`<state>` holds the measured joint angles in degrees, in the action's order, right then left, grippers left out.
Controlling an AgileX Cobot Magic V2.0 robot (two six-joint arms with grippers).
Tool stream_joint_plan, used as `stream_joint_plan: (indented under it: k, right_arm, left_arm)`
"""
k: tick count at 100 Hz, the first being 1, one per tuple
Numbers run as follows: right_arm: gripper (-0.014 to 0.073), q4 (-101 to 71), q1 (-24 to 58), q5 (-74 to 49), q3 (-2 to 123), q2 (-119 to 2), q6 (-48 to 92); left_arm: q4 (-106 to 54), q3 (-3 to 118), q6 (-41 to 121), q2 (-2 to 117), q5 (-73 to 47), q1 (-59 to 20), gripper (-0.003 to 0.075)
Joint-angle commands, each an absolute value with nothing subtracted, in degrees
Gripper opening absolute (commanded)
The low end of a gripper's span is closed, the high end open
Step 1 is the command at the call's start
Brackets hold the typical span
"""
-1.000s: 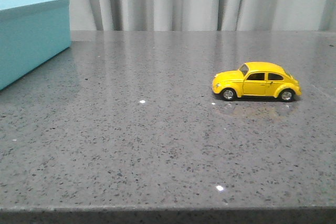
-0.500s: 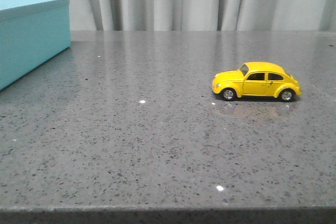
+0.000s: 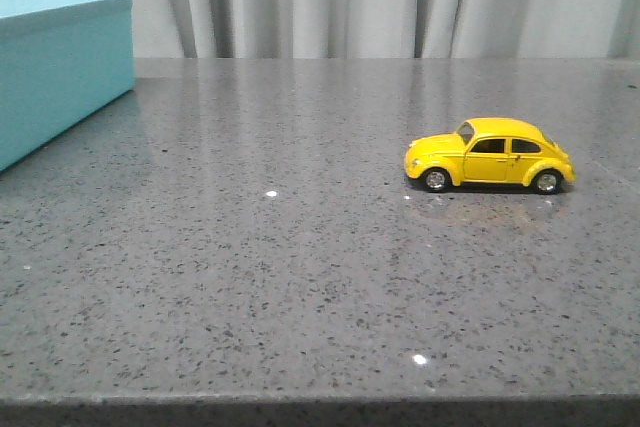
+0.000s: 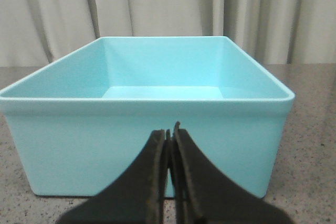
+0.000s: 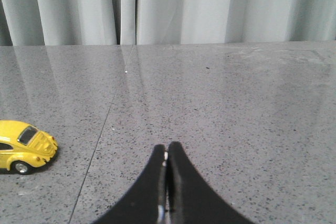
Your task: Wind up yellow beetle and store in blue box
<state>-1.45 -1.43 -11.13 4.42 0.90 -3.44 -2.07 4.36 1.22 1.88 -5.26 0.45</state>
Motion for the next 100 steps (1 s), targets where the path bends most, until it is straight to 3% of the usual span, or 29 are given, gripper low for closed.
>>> stream_joint_plan:
  k: [1,26,36,52,64,100]
  right_arm:
    - [-0.0066,-2.1,-1.7,-13.5,10.6,-0.5,-3.2]
    - [-0.0061,-3.0,-1.7,-27.5,22.2,-8.2,-3.2]
    - [0.0002,-3.0,-1.7,-29.3,25.4,-11.9,-3.2]
    - [0.0213,-3.1,-1.6,-30.0,29.8,-18.1,-3.2]
    - [0.0299,-3.1,-1.6,-31.9,33.0,-22.8,-3.2]
    - [0.0297,-3.1,-1.6,-25.8,34.9,-28.0,-3.2]
  left_arm:
    - [-2.1,10.1,0.8,6.1,-3.0,0.4,-0.002]
    - [-2.1,22.4,0.8,18.2,-8.9,0.3,0.0007]
    - [-2.1,26.8,0.8,22.8,-10.6,0.3,0.0126]
    - [-2.2,31.9,0.8,28.8,-11.2,0.3,0.0293]
    - [-2.2,33.6,0.8,31.7,-11.4,0.3,0.0307]
    - [-2.2,33.5,0.8,33.2,-10.8,0.3,0.0302]
